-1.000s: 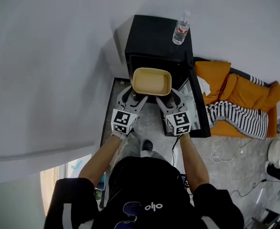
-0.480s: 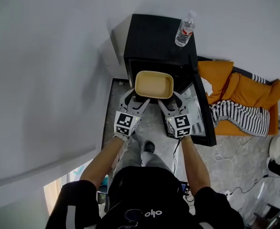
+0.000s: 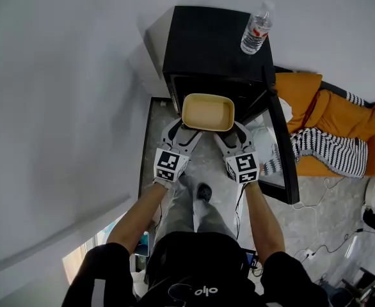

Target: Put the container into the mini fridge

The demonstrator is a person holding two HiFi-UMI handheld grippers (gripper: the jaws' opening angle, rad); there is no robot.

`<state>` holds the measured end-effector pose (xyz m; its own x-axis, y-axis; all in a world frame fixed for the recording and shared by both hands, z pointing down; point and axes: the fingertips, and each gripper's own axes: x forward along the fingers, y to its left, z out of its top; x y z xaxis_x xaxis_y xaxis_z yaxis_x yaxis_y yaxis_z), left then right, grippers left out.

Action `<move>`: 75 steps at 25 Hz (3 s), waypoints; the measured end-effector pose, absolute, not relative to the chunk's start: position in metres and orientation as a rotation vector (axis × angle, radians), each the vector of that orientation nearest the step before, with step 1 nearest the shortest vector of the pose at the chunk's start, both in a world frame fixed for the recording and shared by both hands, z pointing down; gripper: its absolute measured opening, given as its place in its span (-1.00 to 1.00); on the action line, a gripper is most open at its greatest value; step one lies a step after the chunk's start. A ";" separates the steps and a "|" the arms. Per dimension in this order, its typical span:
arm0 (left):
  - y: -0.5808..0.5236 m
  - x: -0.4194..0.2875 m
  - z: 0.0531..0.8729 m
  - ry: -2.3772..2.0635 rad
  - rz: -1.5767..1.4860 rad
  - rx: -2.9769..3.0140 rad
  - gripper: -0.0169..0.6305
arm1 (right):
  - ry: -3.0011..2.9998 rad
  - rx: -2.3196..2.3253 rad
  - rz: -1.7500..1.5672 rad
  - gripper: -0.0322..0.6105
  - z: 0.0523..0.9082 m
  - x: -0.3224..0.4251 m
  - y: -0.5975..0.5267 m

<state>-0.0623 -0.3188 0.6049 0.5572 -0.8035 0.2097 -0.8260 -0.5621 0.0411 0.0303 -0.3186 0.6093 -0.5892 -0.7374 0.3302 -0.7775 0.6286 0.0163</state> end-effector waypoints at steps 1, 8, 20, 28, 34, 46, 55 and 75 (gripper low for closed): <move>-0.321 -0.063 0.608 -1.395 0.255 2.647 -0.04 | -2.546 1.220 0.192 -0.05 0.613 0.030 -0.321; -0.344 -0.059 0.622 -1.375 0.265 2.641 -0.04 | -2.534 1.230 0.203 -0.05 0.626 0.033 -0.342; -0.404 -0.053 0.650 -1.356 0.262 2.606 -0.04 | -2.493 1.255 0.244 -0.05 0.652 0.040 -0.401; -0.438 -0.052 0.664 -1.338 0.271 2.633 -0.04 | -2.482 1.294 0.231 -0.05 0.666 0.041 -0.433; -0.459 -0.049 0.675 -1.340 0.264 2.642 -0.04 | -2.474 1.325 0.214 -0.05 0.676 0.044 -0.454; -0.495 -0.043 0.688 -1.402 0.324 2.635 -0.04 | -2.452 1.379 0.241 -0.05 0.693 0.049 -0.490; -0.505 -0.040 0.692 -1.450 0.361 2.626 -0.04 | -2.440 1.402 0.266 -0.05 0.698 0.052 -0.500; -0.489 -0.052 0.692 -1.442 0.453 2.528 -0.05 | -2.353 1.463 0.350 -0.04 0.694 0.057 -0.476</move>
<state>-0.0520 -0.4895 0.6920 0.4787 -0.8022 0.3570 -0.8621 -0.5064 0.0180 0.0567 -0.4764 0.6935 -0.4073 -0.8132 0.4156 -0.8989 0.4374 -0.0252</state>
